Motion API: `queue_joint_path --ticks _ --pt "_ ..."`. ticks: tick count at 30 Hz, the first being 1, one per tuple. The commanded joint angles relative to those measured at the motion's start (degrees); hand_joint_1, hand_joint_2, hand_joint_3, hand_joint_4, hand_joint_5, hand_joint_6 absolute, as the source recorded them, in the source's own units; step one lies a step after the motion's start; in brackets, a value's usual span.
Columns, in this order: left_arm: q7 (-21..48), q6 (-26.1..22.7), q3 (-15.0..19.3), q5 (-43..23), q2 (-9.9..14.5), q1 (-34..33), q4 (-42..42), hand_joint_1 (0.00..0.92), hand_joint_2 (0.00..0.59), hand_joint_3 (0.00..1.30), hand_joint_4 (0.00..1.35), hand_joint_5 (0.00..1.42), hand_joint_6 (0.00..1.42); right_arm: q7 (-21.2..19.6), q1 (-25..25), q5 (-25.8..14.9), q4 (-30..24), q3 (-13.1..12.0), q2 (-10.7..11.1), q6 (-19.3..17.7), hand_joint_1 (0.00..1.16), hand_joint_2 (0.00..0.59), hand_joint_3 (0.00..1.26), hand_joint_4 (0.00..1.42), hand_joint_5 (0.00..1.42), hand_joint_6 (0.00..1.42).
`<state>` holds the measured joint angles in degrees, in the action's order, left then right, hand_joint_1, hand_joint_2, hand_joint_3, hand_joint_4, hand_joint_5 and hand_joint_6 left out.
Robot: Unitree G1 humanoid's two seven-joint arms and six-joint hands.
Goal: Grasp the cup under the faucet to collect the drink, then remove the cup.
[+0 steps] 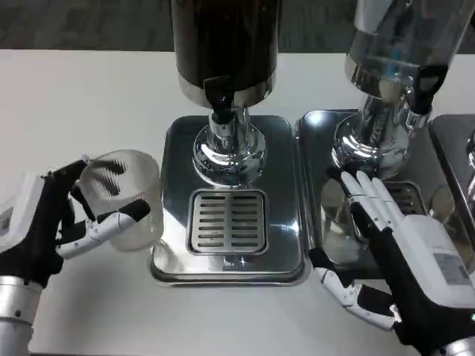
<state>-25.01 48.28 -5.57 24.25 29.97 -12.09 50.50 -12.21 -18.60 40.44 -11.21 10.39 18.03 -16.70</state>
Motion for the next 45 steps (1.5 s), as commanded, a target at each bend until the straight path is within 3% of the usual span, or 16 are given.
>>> queue_joint_path --ticks 1,15,23,45 --pt "1.28 0.77 0.23 -0.74 -1.88 0.56 -3.02 0.266 0.13 0.58 0.67 0.94 1.29 0.0 -0.24 -0.95 -0.28 -0.18 -0.26 -0.12 0.58 0.375 0.06 0.0 0.0 0.2" --pt "2.92 -1.6 -1.62 2.18 -5.92 -2.76 -2.56 0.274 0.129 0.59 0.68 0.95 1.3 -0.28 -1.21 -0.84 -1.41 -0.19 -0.72 0.06 0.58 0.377 0.06 0.0 0.0 0.2" --pt "3.07 -0.21 -2.04 2.03 -4.88 -6.55 4.43 0.274 0.129 0.59 0.66 0.95 1.3 -0.85 -1.8 1.66 -3.15 1.91 -3.56 2.01 0.58 0.382 0.06 0.0 0.0 0.2" --pt "0.74 1.86 -7.12 5.9 -6.55 -13.46 10.87 0.264 0.132 0.57 0.66 0.93 1.25 -2.52 -3.29 3.67 -4.16 2.62 -6.08 2.91 0.57 0.387 0.07 0.0 0.0 0.2"
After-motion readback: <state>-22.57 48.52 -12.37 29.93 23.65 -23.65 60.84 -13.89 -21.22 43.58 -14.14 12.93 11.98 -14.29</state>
